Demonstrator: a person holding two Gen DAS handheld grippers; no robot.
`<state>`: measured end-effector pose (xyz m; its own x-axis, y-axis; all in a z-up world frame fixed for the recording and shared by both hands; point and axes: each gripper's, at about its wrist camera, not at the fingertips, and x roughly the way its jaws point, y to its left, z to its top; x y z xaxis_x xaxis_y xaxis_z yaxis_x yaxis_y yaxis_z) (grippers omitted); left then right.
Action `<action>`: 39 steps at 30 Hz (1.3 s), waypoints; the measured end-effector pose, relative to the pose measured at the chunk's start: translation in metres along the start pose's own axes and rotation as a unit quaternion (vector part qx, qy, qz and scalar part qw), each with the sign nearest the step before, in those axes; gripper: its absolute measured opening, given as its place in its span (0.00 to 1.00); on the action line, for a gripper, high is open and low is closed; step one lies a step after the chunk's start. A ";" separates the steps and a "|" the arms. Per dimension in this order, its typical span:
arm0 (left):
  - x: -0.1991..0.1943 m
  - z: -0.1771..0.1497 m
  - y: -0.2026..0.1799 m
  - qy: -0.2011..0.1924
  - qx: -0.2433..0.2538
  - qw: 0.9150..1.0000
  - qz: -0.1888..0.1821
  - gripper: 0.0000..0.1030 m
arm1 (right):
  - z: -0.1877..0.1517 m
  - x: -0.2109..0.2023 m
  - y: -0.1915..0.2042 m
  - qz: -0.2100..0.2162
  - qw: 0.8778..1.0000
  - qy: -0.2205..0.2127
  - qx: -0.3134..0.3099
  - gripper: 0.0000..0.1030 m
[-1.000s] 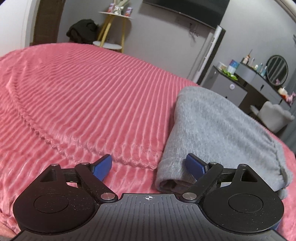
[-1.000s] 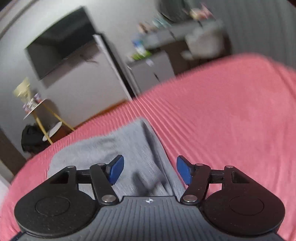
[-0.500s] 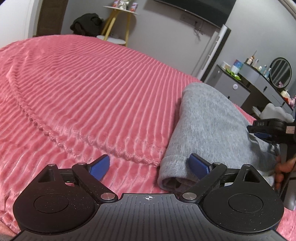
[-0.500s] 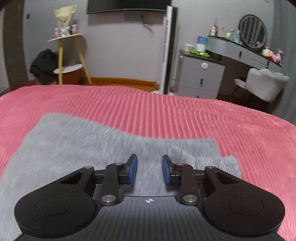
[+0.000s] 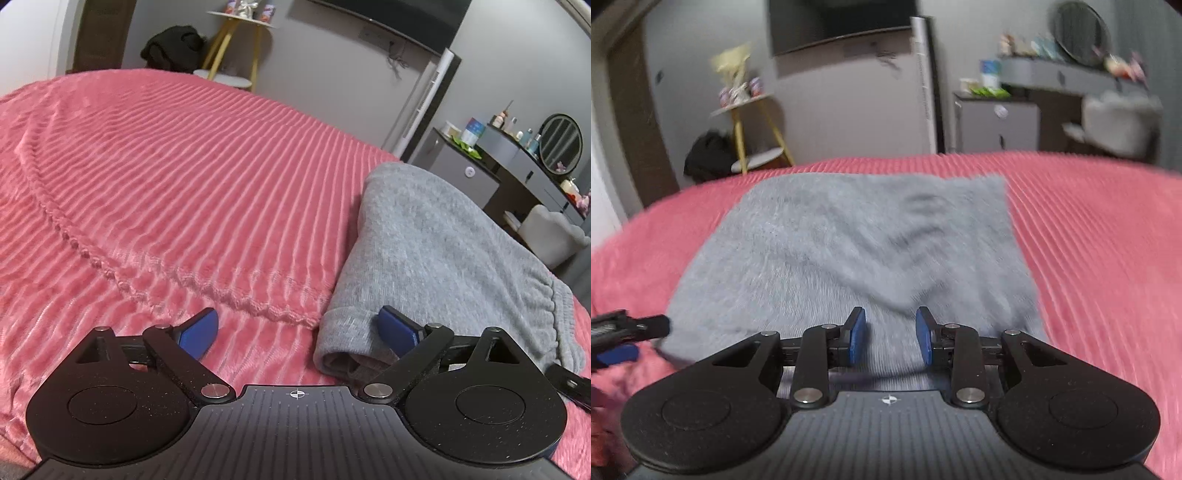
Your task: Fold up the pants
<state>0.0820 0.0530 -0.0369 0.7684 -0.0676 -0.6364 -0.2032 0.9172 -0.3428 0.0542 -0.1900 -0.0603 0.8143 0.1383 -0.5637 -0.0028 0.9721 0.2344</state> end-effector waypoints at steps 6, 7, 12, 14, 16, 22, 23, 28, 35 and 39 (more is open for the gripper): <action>-0.012 -0.004 -0.005 -0.001 0.008 0.999 -0.043 0.93 | -0.027 -0.026 -0.059 0.019 0.981 0.036 0.192 0.61; -0.014 -0.005 -0.006 -0.003 0.010 0.999 -0.053 0.93 | -0.033 -0.028 -0.073 0.039 0.968 0.039 0.243 0.61; -0.015 -0.009 -0.012 0.002 0.017 0.997 -0.078 0.93 | -0.051 -0.024 -0.126 0.132 0.888 -0.004 0.440 0.79; -0.012 -0.010 -0.015 0.009 0.025 0.997 -0.070 0.93 | -0.053 -0.016 -0.131 0.147 0.869 -0.008 0.473 0.80; -0.009 -0.011 -0.018 0.013 0.032 0.997 -0.066 0.93 | -0.049 -0.004 -0.129 0.157 0.861 -0.004 0.484 0.80; 0.000 -0.011 -0.020 0.025 0.034 0.997 -0.059 0.93 | -0.037 0.019 -0.114 0.157 0.876 0.006 0.456 0.90; 0.002 -0.011 -0.020 0.027 0.034 0.997 -0.058 0.93 | -0.037 0.022 -0.114 0.155 0.878 0.009 0.452 0.90; 0.007 -0.012 -0.019 0.033 0.035 0.997 -0.054 0.94 | -0.032 0.029 -0.113 0.138 0.886 0.013 0.442 0.83; 0.008 -0.011 -0.020 0.032 0.035 0.997 -0.055 0.94 | -0.020 0.023 -0.102 0.091 0.921 0.016 0.379 0.47; 0.006 -0.011 -0.019 0.031 0.033 0.998 -0.054 0.94 | -0.014 0.011 -0.096 0.097 0.934 -0.015 0.345 0.43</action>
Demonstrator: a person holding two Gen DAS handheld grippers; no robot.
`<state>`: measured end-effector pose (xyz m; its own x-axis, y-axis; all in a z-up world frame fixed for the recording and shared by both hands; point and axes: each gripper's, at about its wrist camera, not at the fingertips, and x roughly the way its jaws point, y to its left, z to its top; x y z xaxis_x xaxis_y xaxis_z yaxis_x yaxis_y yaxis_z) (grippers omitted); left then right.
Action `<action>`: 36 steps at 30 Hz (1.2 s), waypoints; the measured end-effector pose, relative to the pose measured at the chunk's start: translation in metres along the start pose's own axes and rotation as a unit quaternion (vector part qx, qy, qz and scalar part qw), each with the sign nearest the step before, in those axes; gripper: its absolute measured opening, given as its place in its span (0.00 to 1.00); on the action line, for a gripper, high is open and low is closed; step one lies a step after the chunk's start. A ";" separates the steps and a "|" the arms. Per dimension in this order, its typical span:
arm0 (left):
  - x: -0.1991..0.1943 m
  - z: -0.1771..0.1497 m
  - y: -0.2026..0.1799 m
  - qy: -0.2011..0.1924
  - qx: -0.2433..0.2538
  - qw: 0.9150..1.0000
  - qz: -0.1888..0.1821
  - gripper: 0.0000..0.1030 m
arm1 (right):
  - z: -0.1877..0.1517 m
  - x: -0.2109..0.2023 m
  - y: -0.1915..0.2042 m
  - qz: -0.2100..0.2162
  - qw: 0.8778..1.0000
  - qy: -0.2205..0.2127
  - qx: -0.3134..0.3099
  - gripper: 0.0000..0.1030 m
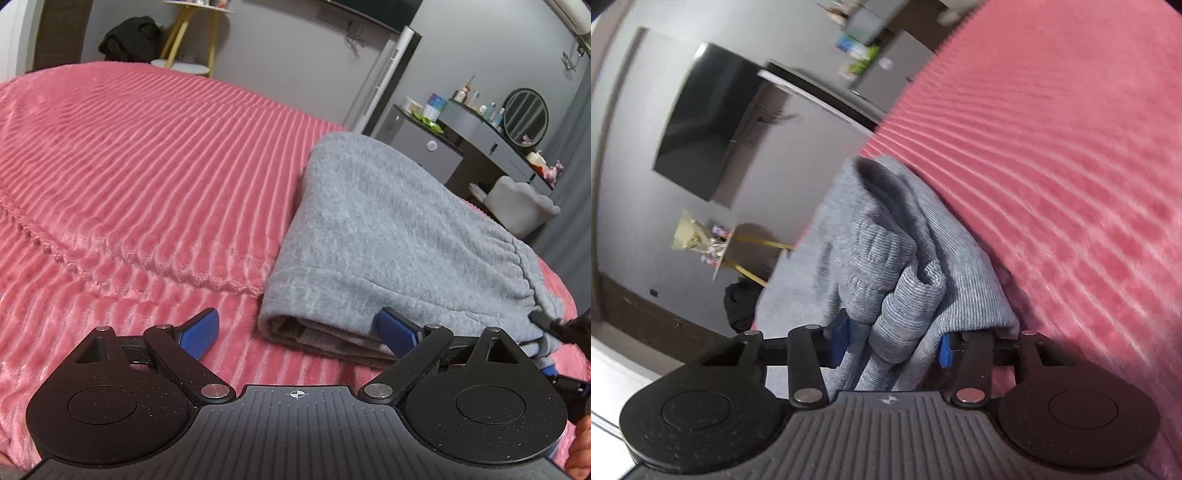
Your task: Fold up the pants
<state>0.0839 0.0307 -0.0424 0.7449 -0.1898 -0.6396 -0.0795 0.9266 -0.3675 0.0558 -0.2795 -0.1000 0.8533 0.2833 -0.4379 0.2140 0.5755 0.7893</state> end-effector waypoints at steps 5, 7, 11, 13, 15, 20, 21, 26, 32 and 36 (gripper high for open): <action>0.001 0.001 0.005 0.004 -0.007 1.000 0.004 0.94 | -0.004 0.007 -0.007 -0.027 0.998 0.010 -0.055 0.44; -0.001 0.001 0.008 0.003 -0.012 1.000 0.008 0.94 | -0.004 0.002 -0.009 -0.025 0.999 0.014 -0.039 0.48; -0.004 0.001 0.011 0.011 -0.019 1.000 0.013 0.93 | -0.008 -0.020 -0.010 -0.050 0.997 0.008 -0.050 0.63; -0.005 0.001 0.010 0.024 -0.012 1.000 0.011 0.93 | -0.013 -0.034 -0.006 -0.094 0.992 0.007 -0.082 0.68; -0.008 -0.002 0.002 0.031 0.016 0.999 0.011 0.93 | -0.019 -0.044 0.000 -0.135 0.984 0.011 -0.116 0.80; -0.024 -0.016 -0.029 0.032 0.130 0.991 0.024 0.93 | -0.040 -0.068 0.032 -0.187 0.964 0.009 -0.190 0.96; -0.028 -0.020 -0.034 0.027 0.149 0.988 0.034 0.93 | -0.047 -0.071 0.039 -0.197 0.958 0.012 -0.210 0.96; -0.048 -0.031 -0.050 0.022 0.196 0.978 0.069 0.94 | -0.075 -0.077 0.065 -0.218 0.931 0.022 -0.291 0.96; -0.071 -0.036 -0.049 0.033 0.183 0.981 0.058 0.97 | -0.099 -0.077 0.085 -0.216 0.910 0.015 -0.353 0.96; -0.076 -0.034 -0.049 0.031 0.179 0.981 0.072 0.97 | -0.123 -0.072 0.100 -0.236 0.881 0.011 -0.410 0.96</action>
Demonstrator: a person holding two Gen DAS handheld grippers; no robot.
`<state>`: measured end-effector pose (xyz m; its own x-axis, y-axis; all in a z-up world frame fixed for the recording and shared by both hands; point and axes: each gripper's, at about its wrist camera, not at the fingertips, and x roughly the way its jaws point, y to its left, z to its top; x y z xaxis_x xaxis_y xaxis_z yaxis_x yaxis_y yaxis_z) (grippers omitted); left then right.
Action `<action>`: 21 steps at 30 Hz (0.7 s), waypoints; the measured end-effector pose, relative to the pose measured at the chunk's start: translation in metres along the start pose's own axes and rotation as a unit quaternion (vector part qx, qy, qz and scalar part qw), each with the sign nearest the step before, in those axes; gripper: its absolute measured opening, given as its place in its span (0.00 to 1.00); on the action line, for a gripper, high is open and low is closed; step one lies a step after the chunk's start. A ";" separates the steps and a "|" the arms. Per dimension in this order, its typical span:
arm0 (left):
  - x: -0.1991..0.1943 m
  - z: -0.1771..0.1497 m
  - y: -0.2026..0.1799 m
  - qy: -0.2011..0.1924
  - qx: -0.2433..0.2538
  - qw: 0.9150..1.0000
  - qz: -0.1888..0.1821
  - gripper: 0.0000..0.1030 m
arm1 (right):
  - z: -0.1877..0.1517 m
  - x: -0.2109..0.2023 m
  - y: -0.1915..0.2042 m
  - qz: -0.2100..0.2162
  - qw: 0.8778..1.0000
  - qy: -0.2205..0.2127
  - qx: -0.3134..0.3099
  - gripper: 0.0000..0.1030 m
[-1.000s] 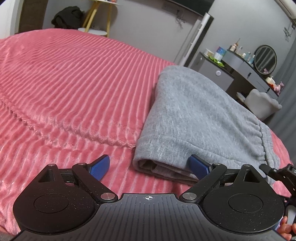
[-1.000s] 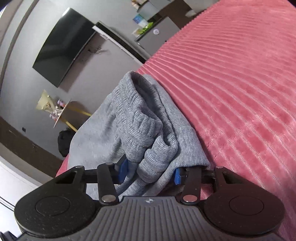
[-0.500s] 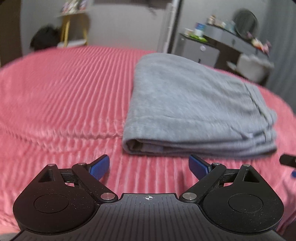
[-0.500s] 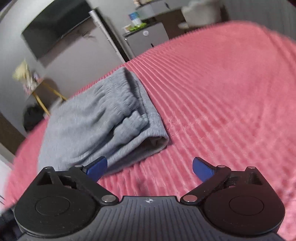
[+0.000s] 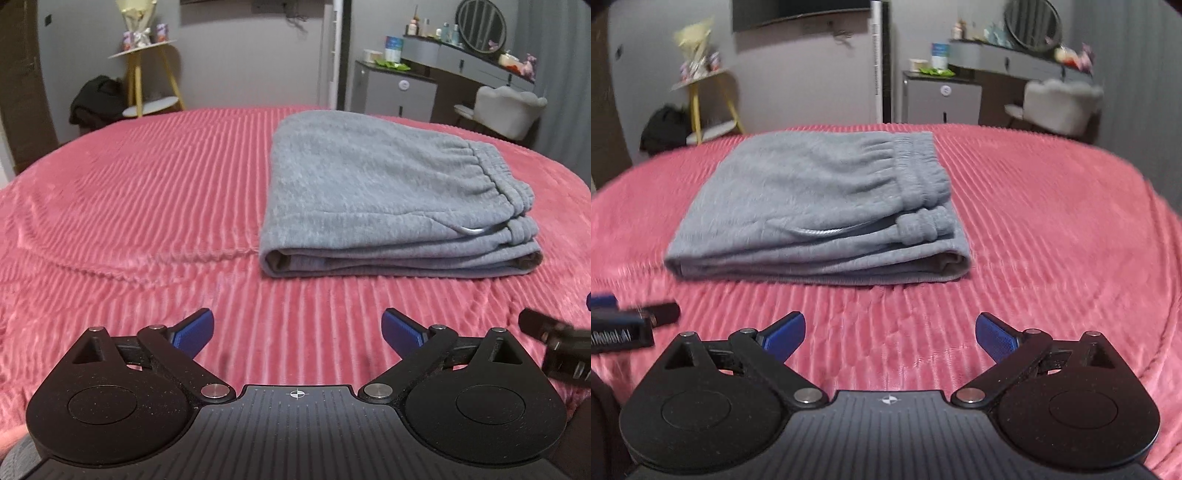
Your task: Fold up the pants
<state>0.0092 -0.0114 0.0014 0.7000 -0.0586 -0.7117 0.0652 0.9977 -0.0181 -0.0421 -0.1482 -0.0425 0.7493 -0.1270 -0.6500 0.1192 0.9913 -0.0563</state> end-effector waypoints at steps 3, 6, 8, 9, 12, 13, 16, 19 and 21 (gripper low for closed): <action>-0.002 0.002 -0.005 0.000 0.016 1.000 0.015 0.97 | -0.004 -0.003 0.014 0.000 0.999 -0.009 -0.040 0.96; -0.005 0.000 -0.011 -0.012 0.038 0.999 0.014 0.97 | -0.006 -0.003 0.020 0.001 0.998 -0.014 -0.063 0.96; -0.005 -0.001 -0.013 -0.012 0.044 0.999 0.010 0.97 | -0.006 -0.002 0.020 0.003 0.998 -0.012 -0.063 0.96; -0.004 0.000 -0.013 -0.012 0.043 0.999 0.010 0.97 | -0.005 -0.001 0.020 0.004 0.998 -0.012 -0.061 0.96; 0.000 0.001 -0.010 -0.006 0.034 0.999 0.007 0.97 | -0.004 0.001 0.017 0.011 0.999 -0.011 -0.047 0.96; 0.002 0.001 -0.009 -0.005 0.029 1.000 0.006 0.97 | -0.004 0.002 0.017 0.012 0.999 -0.013 -0.043 0.96; 0.005 0.002 -0.009 -0.003 0.021 1.000 0.008 0.97 | -0.005 0.005 0.018 0.015 0.999 -0.018 -0.038 0.96; 0.010 0.002 -0.010 0.002 0.024 1.000 0.010 0.97 | -0.006 0.008 0.023 0.010 0.999 -0.028 -0.044 0.96; 0.012 0.002 -0.012 0.005 0.028 1.000 0.010 0.97 | -0.006 0.010 0.024 0.013 0.999 -0.028 -0.045 0.96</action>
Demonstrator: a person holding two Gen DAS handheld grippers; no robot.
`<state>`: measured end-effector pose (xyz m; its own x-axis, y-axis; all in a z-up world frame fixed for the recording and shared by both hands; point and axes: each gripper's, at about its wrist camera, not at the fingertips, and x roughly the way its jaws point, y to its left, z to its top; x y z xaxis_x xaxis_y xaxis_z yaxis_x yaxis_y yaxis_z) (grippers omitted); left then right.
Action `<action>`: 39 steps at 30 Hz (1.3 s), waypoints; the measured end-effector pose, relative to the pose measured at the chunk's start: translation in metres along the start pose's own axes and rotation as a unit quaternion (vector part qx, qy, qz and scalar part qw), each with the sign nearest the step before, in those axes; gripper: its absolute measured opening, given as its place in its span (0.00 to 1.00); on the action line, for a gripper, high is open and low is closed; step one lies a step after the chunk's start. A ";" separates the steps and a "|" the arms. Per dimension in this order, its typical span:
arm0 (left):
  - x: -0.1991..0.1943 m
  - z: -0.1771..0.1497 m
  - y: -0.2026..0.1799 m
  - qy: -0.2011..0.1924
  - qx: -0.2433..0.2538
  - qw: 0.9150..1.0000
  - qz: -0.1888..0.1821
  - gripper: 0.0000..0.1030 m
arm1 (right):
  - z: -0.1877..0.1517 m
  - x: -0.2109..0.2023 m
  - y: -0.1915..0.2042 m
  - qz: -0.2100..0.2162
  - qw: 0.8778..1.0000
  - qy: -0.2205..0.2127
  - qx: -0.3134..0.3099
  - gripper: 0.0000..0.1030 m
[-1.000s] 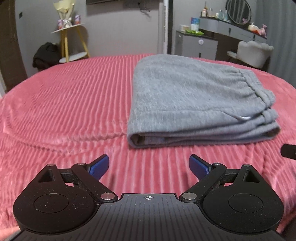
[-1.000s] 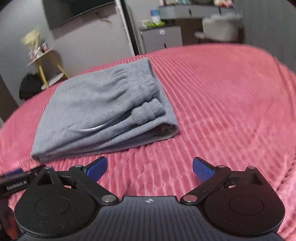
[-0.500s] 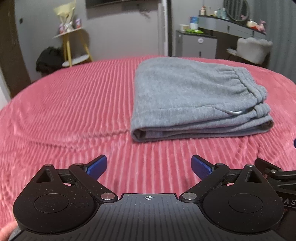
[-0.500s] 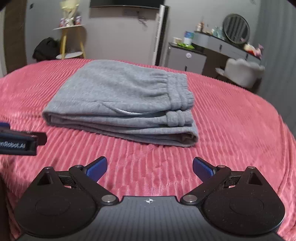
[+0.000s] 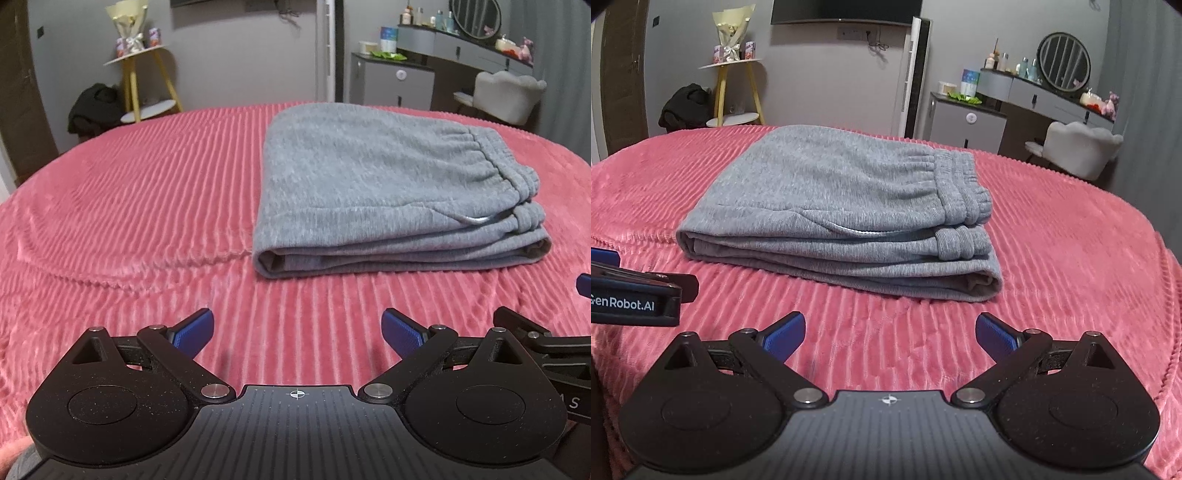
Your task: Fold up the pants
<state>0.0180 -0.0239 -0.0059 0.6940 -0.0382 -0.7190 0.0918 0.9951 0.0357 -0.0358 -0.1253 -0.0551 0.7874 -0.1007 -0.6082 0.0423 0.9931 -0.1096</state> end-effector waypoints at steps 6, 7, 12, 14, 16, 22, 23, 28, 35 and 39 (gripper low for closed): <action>0.005 0.000 -0.004 0.006 0.011 1.000 -0.003 0.97 | 0.001 0.003 -0.013 0.007 0.999 0.000 0.049 0.96; 0.006 0.000 -0.005 0.007 0.012 1.000 -0.004 0.97 | 0.001 0.004 -0.016 0.008 0.998 0.001 0.059 0.96; 0.007 0.001 -0.005 0.010 0.012 1.000 -0.005 0.97 | 0.000 0.004 -0.018 0.007 0.998 0.003 0.069 0.96; 0.006 0.000 -0.005 0.010 0.012 1.000 -0.005 0.97 | 0.000 0.004 -0.016 0.005 0.998 0.003 0.063 0.96; 0.006 0.000 -0.005 0.011 0.011 1.000 -0.007 0.97 | 0.000 0.004 -0.015 0.004 0.998 0.003 0.059 0.96; 0.006 0.000 -0.004 0.013 0.006 1.000 -0.008 0.97 | 0.000 0.004 -0.016 0.002 0.998 0.004 0.062 0.96; 0.006 0.000 -0.004 0.012 0.006 1.000 -0.008 0.97 | 0.000 0.004 -0.016 0.002 0.998 0.004 0.062 0.96; 0.007 0.000 -0.003 0.014 0.003 1.000 -0.010 0.97 | -0.001 0.005 -0.015 0.001 0.998 0.005 0.058 0.96; 0.007 0.000 -0.004 0.016 0.000 1.000 -0.011 0.97 | -0.001 0.005 -0.016 0.001 0.998 0.006 0.059 0.96; 0.008 0.000 -0.004 0.016 0.001 1.000 -0.011 0.97 | -0.001 0.005 -0.015 0.000 0.998 0.007 0.058 0.96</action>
<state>0.0230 -0.0285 -0.0116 0.6684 -0.0572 -0.7416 0.1083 0.9939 0.0210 -0.0327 -0.1412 -0.0574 0.7792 -0.1009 -0.6186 0.1140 0.9933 -0.0183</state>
